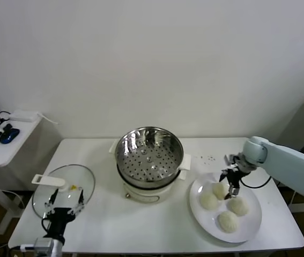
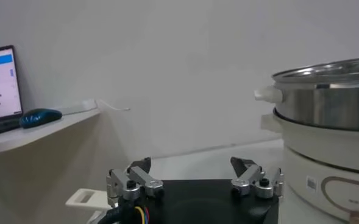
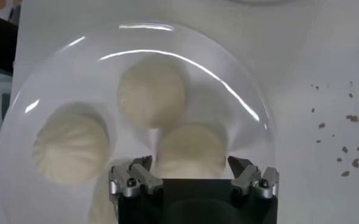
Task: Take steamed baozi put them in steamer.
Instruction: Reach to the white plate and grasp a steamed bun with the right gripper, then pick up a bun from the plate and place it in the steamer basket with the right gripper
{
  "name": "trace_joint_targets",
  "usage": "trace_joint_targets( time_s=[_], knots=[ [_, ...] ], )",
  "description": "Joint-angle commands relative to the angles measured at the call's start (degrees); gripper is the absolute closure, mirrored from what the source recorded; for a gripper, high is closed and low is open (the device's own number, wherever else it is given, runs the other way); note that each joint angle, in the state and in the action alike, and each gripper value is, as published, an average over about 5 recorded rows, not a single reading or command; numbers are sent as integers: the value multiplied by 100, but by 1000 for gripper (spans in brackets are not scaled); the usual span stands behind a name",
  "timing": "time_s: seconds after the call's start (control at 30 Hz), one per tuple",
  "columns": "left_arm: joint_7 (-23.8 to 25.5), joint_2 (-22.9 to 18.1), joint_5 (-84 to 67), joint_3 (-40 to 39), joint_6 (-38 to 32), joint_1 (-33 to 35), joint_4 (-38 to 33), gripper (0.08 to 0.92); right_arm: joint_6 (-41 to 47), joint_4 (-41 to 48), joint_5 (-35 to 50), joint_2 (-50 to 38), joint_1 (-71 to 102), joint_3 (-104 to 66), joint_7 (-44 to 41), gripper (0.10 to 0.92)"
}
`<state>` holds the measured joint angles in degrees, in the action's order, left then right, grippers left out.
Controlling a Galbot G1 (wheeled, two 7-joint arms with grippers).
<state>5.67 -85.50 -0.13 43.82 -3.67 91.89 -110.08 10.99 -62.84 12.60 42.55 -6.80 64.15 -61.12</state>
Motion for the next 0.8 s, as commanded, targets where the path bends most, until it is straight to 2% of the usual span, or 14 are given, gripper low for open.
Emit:
trace_joint_targets(
  time_s=[0.03,0.17,0.27,0.37,0.8],
  knots=[
    [1,-8,-49,-2,34,4,-34,177,-3,54,-72,45,71,-61,23,203],
    [2,6,-49,1,40,3,-46,177,6,48,-83,57,97,-96,17,238],
    [2,19,-42,-5,43,0,-49,177,10,42,-99,64,113,-112,13,314],
    [1,16,-38,-6,45,-1,-53,177,11,34,-108,57,127,-124,13,355],
    [-7,-3,-49,2,37,28,-63,177,-4,-137,-25,-116,-105,-169,-14,357]
  ],
)
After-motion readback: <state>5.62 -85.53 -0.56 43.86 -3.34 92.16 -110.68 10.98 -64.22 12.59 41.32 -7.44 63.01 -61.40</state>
